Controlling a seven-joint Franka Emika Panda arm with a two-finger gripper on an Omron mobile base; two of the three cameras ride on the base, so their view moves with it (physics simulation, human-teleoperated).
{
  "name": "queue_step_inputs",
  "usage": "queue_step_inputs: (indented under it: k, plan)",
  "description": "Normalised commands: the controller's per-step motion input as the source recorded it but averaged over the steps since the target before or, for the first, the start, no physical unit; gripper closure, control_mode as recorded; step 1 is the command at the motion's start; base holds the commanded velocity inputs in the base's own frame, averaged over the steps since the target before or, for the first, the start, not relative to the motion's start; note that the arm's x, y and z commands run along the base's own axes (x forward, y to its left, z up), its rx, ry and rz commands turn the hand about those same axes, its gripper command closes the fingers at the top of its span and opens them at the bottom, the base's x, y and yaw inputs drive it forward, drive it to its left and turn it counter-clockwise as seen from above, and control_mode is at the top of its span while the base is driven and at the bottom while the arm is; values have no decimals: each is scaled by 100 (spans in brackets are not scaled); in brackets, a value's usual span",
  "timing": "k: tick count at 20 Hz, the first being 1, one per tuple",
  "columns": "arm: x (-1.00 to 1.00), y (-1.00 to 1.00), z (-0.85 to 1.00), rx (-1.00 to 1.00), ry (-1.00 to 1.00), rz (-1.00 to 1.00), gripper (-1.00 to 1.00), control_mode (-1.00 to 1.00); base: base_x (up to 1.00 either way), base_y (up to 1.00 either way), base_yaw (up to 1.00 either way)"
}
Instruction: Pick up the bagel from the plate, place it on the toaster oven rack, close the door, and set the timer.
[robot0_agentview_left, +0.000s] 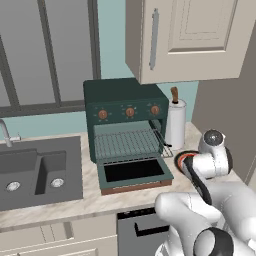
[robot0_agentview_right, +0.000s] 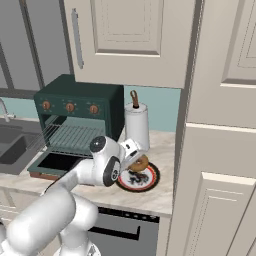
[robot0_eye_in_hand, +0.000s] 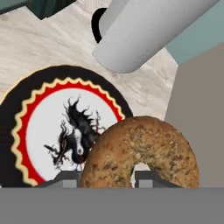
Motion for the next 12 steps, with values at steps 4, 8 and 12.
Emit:
queue_step_inputs:
  k: [4, 8, 12]
  plan:
    - [-23, 25, 100, 6, 14, 0, 100, -100, 0, 0, 0]
    - [-29, 42, 100, 7, 30, 0, 100, -100, 0, 0, 0]
    - [-37, 59, 100, 6, 28, 0, 100, -100, 0, 0, 0]
